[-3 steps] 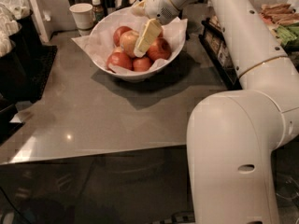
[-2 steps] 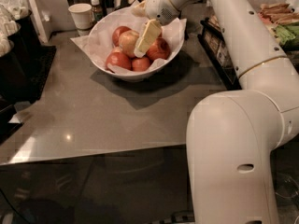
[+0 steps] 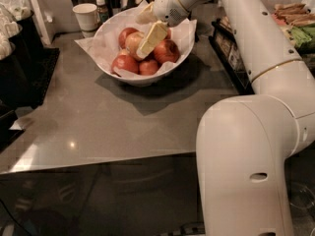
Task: Pick apple from white bowl
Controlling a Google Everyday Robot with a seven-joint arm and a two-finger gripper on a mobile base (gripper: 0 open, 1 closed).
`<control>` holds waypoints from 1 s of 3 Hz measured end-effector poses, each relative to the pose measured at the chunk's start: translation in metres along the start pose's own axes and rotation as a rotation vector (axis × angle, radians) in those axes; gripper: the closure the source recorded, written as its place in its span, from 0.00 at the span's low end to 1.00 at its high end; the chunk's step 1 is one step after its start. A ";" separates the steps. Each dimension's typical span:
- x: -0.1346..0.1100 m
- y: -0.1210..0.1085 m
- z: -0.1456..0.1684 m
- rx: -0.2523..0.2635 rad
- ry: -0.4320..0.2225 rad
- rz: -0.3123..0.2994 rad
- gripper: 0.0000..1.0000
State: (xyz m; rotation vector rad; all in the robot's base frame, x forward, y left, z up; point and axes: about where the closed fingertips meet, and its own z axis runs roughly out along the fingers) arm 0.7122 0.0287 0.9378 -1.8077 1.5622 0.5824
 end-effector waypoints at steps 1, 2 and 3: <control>0.005 -0.003 0.010 -0.011 -0.009 0.000 0.00; 0.007 -0.004 0.010 -0.009 -0.010 0.006 0.00; 0.018 -0.006 0.015 -0.015 -0.017 0.035 0.00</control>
Offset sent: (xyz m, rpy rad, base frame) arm 0.0049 -0.0040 -0.0074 -0.0012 0.0154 0.0206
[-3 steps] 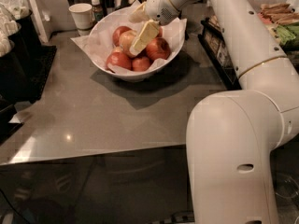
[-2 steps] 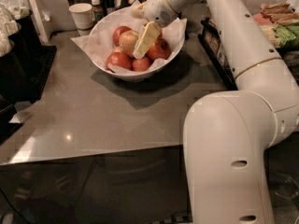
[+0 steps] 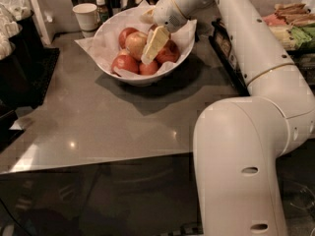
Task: Pick apple from white bowl
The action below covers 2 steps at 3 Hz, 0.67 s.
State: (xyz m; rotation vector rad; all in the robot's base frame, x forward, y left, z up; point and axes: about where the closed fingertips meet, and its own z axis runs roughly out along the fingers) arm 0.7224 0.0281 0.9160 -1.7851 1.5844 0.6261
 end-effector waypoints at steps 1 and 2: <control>0.007 -0.001 0.005 -0.008 -0.007 0.019 0.00; 0.006 -0.002 0.004 -0.011 -0.011 0.024 0.19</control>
Offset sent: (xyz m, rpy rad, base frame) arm 0.0058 -0.0098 -0.0132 0.0171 0.0521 -0.0030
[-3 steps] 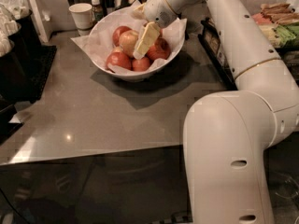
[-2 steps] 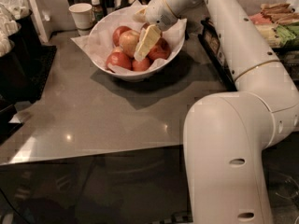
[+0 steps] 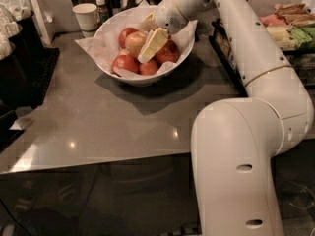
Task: Pick apple from white bowl
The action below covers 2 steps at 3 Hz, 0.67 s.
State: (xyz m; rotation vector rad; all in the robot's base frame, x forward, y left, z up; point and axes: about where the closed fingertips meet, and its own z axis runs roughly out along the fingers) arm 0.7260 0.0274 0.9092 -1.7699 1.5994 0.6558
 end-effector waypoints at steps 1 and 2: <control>0.000 -0.001 0.000 -0.001 -0.007 0.004 0.43; -0.001 -0.003 0.000 0.001 -0.013 0.006 0.66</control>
Offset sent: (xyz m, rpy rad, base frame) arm 0.0004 -0.0067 -0.0038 0.0269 0.0129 -0.0049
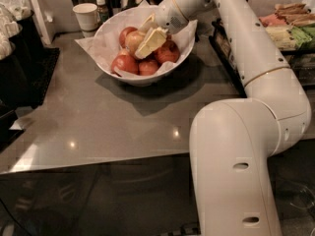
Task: Pick apple from white bowl
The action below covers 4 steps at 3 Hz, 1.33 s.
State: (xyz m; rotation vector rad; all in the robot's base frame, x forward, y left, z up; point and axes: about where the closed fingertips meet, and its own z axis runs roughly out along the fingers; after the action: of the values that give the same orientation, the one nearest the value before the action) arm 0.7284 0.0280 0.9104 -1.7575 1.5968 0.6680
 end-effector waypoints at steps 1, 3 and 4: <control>0.000 -0.001 -0.001 0.004 -0.013 0.002 0.89; -0.030 0.016 -0.059 0.107 -0.281 -0.107 1.00; -0.039 0.043 -0.094 0.191 -0.344 -0.140 1.00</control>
Offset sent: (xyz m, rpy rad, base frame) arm -0.0354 -0.0284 0.0491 0.3404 -0.1149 0.0389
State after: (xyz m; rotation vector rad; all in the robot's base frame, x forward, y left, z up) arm 0.6757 -0.0194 0.9946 -1.5057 1.2487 0.6835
